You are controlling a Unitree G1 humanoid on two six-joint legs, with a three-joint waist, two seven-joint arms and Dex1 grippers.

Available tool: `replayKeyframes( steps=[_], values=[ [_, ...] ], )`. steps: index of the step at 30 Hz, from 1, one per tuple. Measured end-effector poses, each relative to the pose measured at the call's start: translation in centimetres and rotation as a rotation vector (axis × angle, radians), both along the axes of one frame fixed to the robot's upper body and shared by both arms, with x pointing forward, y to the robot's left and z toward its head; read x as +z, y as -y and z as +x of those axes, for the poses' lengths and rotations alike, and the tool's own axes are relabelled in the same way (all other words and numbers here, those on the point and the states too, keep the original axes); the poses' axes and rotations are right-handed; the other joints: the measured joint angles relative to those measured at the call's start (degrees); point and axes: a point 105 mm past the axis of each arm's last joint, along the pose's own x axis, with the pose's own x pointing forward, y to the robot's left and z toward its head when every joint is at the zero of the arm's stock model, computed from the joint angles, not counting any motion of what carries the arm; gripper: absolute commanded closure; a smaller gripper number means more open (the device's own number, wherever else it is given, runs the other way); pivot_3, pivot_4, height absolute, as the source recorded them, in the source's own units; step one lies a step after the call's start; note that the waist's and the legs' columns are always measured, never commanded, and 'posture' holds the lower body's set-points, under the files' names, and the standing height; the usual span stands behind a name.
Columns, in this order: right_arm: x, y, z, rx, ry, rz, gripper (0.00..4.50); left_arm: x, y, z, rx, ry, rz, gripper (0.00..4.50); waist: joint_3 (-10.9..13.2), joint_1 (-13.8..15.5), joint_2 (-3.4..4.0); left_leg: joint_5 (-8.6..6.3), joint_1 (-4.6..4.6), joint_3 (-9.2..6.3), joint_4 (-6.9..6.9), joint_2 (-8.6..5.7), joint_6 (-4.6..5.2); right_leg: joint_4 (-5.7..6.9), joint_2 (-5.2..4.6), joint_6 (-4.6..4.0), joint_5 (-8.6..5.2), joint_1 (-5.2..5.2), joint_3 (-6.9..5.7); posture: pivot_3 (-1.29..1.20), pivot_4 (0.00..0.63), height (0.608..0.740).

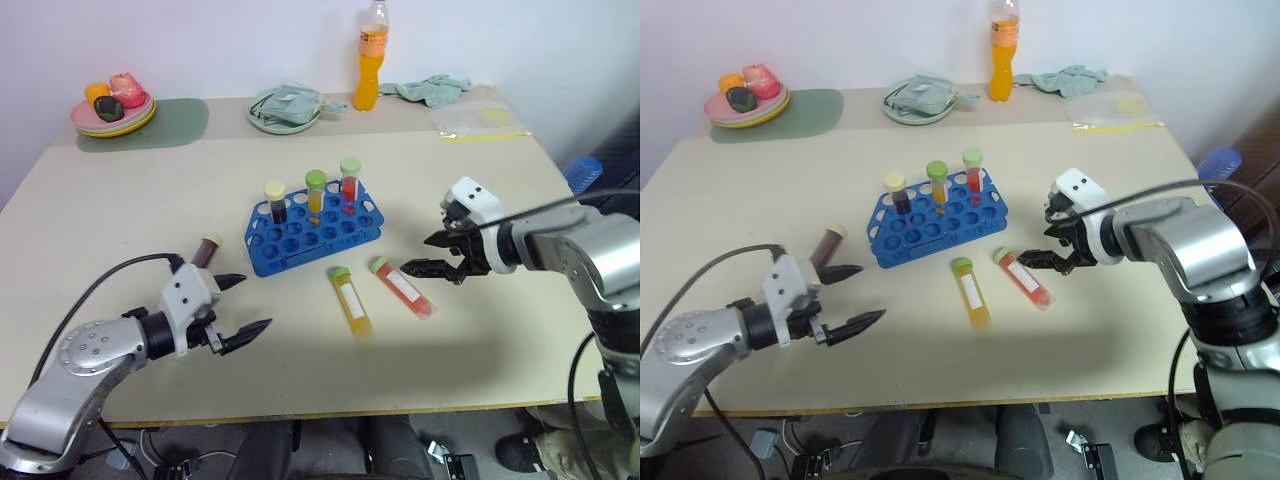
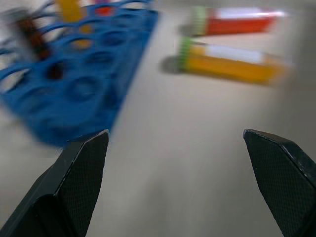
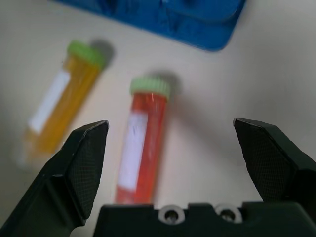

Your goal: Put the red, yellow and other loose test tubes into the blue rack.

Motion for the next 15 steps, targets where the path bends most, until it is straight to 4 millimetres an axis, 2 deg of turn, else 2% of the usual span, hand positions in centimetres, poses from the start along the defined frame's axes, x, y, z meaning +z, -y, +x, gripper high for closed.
replayKeyframes(
  steps=[6, 12, 13, 15],
  values=[
    [-1.5, -1.6, 0.3, -0.041, -0.167, -0.008, 0.04, -0.8, 1.7, -0.5, -0.084, 0.008, -0.010, 0.00, 0.0, -0.3, 0.01, 0.01, -0.44, -0.13, 0.07, -0.04, 0.01, 0.09, -0.01, 0.29, 0.18, -0.46, 0.01, 0.00, 0.150, 0.740],
    [-3.3, -1.4, 0.5, -0.078, -0.239, -0.065, 0.04, -1.0, 2.3, -0.8, -0.095, -0.002, -0.047, 0.00, 0.0, -0.3, 0.02, 0.01, -0.44, -0.08, 0.08, -0.05, 0.01, 0.13, 0.00, 0.29, 0.19, -0.46, 0.00, 0.00, 0.150, 0.740],
    [-3.3, -1.5, 0.5, -0.078, -0.245, -0.066, 0.41, -1.0, 2.4, -1.0, -0.099, -0.003, -0.048, 0.00, 0.0, -0.4, 0.02, 0.01, -0.44, -0.06, 0.08, -0.05, 0.02, 0.14, 0.00, 0.30, 0.19, -0.47, 0.00, 0.00, 0.150, 0.740],
    [-3.3, -1.6, 0.5, -0.076, -0.254, -0.066, 0.85, -1.0, 2.6, -1.3, -0.109, -0.003, -0.049, 0.00, 0.0, -0.4, 0.02, 0.01, -0.43, -0.06, 0.08, -0.04, 0.02, 0.15, 0.01, 0.30, 0.19, -0.47, 0.00, 0.00, 0.150, 0.740]
  ],
)
